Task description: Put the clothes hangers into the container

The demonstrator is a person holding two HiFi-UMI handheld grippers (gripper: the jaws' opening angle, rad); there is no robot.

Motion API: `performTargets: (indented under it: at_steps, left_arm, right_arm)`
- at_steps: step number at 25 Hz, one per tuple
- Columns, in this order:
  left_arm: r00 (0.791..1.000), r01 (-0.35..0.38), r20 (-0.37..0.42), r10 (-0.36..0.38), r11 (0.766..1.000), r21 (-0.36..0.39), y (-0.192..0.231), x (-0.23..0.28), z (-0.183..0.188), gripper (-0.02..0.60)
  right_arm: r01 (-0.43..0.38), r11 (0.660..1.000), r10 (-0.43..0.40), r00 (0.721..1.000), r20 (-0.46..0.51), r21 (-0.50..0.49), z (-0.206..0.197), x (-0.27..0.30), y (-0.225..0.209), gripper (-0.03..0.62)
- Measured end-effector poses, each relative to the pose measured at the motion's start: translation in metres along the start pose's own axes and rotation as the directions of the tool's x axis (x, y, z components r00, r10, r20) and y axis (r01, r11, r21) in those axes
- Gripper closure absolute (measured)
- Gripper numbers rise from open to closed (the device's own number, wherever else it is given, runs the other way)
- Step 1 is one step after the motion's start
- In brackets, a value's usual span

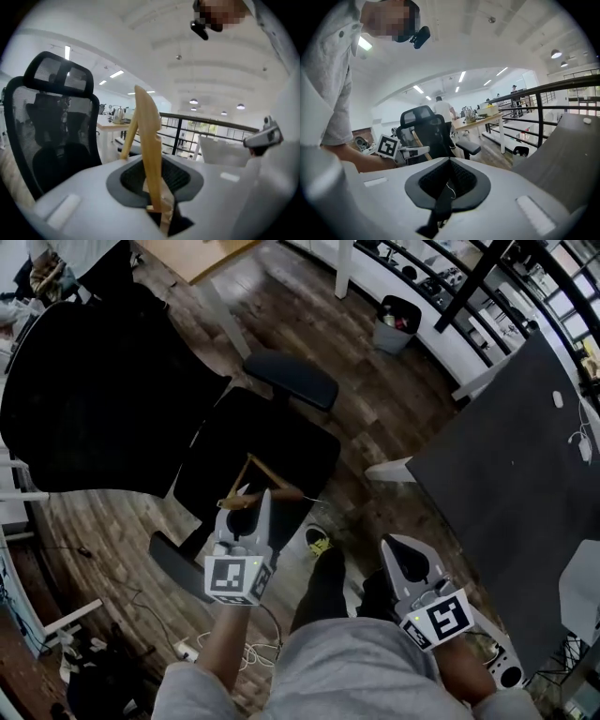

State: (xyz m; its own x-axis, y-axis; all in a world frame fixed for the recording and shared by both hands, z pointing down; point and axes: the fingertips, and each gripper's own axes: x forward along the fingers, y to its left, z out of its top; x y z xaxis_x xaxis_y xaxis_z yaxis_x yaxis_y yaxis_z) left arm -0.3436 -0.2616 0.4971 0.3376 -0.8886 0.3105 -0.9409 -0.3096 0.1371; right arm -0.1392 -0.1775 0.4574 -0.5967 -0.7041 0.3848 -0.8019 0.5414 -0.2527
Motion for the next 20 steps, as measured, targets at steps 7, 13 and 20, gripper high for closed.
performTargets:
  at_steps: [7,13,20]
  left_arm:
    - [0.985,0.102,0.13,-0.113,0.991,0.084,-0.045,-0.015,0.101,0.491]
    - [0.95,0.252,0.162,-0.268,0.961,0.116,-0.114,-0.014,0.157,0.492]
    - [0.854,0.43,0.221,-0.472,0.878,0.213,-0.253,-0.026,0.226,0.492]
  right_arm:
    - [0.072,0.997,-0.069,0.991,0.116,-0.017,0.046,-0.047,-0.01,0.595]
    - [0.195,0.981,-0.192,0.953,0.233,0.01,0.077,-0.117,-0.045,0.595]
    - [0.377,0.922,-0.385,0.86,0.336,0.09,0.096,-0.247,-0.096,0.595]
